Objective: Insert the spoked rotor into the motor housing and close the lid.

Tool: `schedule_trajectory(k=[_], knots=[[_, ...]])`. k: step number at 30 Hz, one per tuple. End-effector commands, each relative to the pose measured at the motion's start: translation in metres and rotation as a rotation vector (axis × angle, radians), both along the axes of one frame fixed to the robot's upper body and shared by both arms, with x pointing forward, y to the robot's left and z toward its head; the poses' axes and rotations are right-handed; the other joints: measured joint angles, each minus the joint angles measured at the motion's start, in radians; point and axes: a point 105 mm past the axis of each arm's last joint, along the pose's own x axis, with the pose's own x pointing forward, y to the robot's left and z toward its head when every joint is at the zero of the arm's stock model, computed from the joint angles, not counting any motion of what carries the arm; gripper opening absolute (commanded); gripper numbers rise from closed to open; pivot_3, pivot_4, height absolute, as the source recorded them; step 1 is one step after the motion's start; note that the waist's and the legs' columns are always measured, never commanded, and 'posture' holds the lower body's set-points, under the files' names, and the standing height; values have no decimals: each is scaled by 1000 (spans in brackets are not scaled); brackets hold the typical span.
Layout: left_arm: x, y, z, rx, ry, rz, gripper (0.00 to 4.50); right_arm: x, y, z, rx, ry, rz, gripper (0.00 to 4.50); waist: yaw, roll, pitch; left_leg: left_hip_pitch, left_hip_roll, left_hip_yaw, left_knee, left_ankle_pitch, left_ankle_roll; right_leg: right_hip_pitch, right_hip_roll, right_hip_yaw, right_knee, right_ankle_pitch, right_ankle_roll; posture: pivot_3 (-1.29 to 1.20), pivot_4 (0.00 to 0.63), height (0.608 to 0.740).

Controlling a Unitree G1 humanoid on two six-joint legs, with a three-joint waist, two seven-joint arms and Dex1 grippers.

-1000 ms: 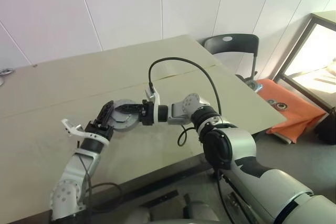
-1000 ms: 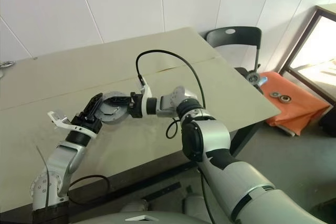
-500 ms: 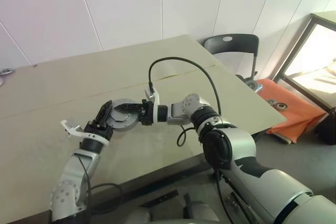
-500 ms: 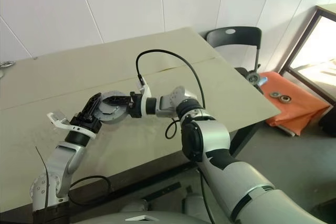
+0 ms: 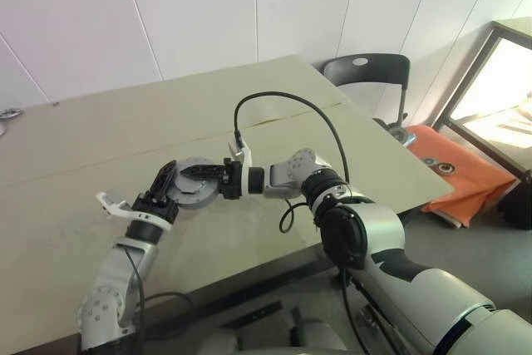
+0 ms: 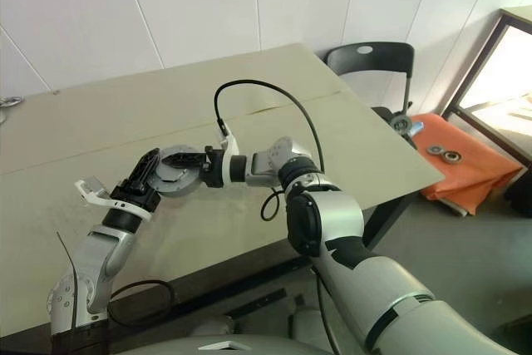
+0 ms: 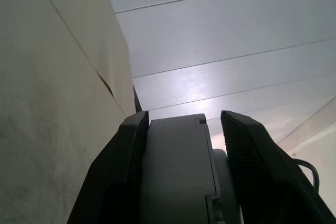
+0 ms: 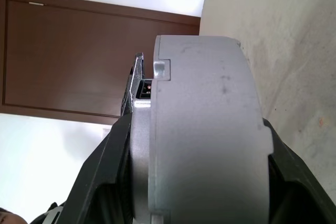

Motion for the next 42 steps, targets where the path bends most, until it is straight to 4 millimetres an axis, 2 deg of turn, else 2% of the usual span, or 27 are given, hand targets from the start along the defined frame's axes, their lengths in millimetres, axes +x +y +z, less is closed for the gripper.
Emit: schedule_trajectory(k=[1, 4, 6, 12, 30, 33, 42], knots=[[-2, -14, 24, -2, -106, -74, 1908, 0, 5, 19, 84, 3, 10, 2320, 0, 0, 0, 0, 0, 0, 0, 0, 0, 0, 0, 0, 0, 0, 0, 0, 0, 740], [-2, -14, 25, -5, -109, -75, 1908, -2, 0, 35, 165, 10, 50, 2320, 0, 0, 0, 0, 0, 0, 0, 0, 0, 0, 0, 0, 0, 0, 0, 0, 0, 740], [-1, -14, 24, -8, -106, -75, 1908, -4, -1, 38, 179, 4, 77, 2320, 1, 0, 0, 0, 0, 0, 0, 0, 0, 0, 0, 0, 0, 0, 0, 0, 0, 740], [-1, -13, 21, -9, -99, -72, 1908, -5, -1, 27, 121, -31, 80, 2320, -1, 0, 0, 0, 0, 0, 0, 0, 0, 0, 0, 0, 0, 0, 0, 0, 0, 740], [-2, -14, 16, 29, -86, -70, 1908, -6, 6, 20, 89, -69, 74, 2320, 0, -1, 0, 0, 0, 0, 0, 0, 0, 0, 0, 0, 0, 0, 0, 0, 0, 740], [-2, -15, 16, 33, -87, -72, 1326, -5, 6, 17, 73, -70, 64, 2320, 0, -1, 0, 0, 0, 0, 0, 0, 0, 0, 0, 0, 0, 0, 0, 0, 0, 740], [0, -16, 10, 32, -65, -87, 1300, -5, 8, 14, 50, -111, 67, 2320, 0, -1, 0, 0, 0, 0, 0, 0, 0, 0, 0, 0, 0, 0, 0, 0, 0, 740]])
